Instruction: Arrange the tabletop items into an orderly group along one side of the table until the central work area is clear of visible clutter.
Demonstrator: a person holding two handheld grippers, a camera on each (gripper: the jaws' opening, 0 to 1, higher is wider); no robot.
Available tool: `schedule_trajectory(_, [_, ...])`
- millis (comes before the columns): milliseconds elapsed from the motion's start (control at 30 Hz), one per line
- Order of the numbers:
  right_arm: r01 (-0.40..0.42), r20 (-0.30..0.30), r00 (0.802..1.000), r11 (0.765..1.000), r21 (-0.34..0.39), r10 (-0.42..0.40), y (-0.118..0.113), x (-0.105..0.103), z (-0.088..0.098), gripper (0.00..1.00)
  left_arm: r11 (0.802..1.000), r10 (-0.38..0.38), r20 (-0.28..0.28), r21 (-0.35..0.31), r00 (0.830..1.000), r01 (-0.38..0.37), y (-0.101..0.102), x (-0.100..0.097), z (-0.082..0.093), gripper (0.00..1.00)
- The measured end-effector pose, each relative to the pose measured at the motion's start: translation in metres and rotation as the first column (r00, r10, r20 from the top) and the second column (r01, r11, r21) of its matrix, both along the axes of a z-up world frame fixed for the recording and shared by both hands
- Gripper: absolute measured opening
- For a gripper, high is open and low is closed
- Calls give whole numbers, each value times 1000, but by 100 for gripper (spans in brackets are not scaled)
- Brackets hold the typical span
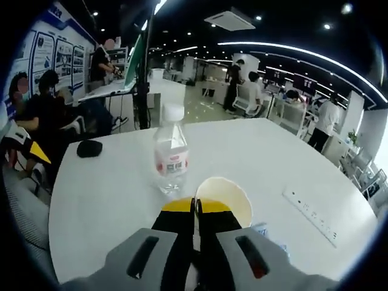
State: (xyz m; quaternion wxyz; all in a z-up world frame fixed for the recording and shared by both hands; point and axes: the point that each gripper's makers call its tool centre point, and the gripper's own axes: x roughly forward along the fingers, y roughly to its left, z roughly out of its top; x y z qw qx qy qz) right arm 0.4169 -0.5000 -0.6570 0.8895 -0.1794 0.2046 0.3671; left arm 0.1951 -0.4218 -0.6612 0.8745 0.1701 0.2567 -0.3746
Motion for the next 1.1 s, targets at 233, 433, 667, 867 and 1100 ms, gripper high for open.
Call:
schedule_trajectory(233, [-15,3,1000,1000,-18,15,6,3,-6,0,1000,-1,-5,6,1000,1,0,0,-1,94])
schedule_trajectory(433, [-33,7,999,999,-34,33,15,6,-12,0,1000,4,-8,9,1000,-4,1,0,-2,94])
schedule_trajectory(667, [-75,8,997,993,-86,76,27,7,-23,1,1000,11,-8,11,1000,-11,3,0,-2,93])
schedule_trajectory(867, [-109,4,994,987,-119,110,35,9,-33,1,1000,7,1,18,1000,-7,4,1,-2,92])
schedule_trajectory(1100, [-141,-2,990,983,-118,142,47,7,-38,1,999,24,5,23,1000,-24,7,3,-3,91])
